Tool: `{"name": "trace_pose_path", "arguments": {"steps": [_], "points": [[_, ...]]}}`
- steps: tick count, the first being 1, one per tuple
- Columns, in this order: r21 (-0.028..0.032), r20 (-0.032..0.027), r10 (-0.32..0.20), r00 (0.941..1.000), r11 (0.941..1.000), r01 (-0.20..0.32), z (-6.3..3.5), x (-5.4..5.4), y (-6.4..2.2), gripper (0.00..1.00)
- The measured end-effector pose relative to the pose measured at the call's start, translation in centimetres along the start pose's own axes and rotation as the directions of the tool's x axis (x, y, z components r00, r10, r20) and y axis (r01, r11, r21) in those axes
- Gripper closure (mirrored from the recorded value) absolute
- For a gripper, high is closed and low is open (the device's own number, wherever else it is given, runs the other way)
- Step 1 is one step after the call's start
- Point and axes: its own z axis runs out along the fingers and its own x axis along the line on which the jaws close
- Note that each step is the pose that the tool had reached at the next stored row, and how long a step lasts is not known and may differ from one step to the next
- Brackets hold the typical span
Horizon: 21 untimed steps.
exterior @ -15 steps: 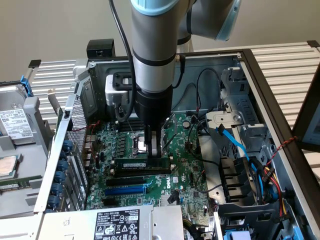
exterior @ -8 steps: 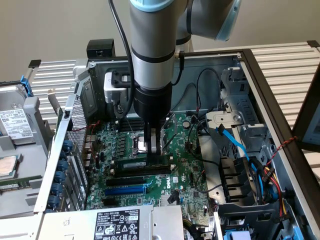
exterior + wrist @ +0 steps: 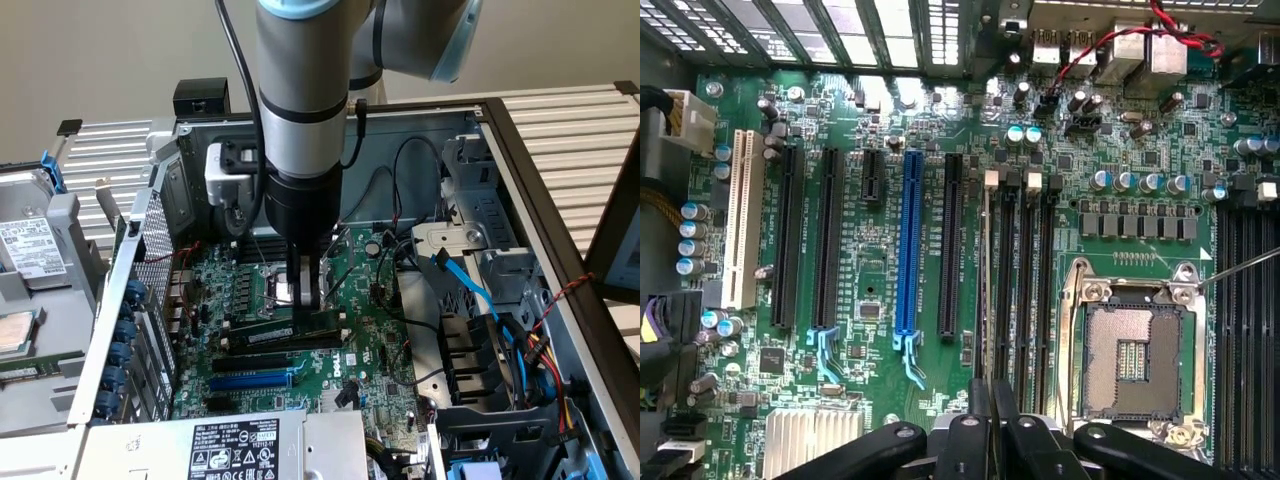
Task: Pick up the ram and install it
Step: 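Insert the ram into the slot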
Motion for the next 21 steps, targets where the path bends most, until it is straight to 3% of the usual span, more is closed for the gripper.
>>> {"name": "trace_pose_path", "arguments": {"steps": [21], "points": [[0.0108, 0.0001, 0.000, 1.0000, 0.9999, 0.000, 0.09, 0.00, 0.19, 0.86]]}}
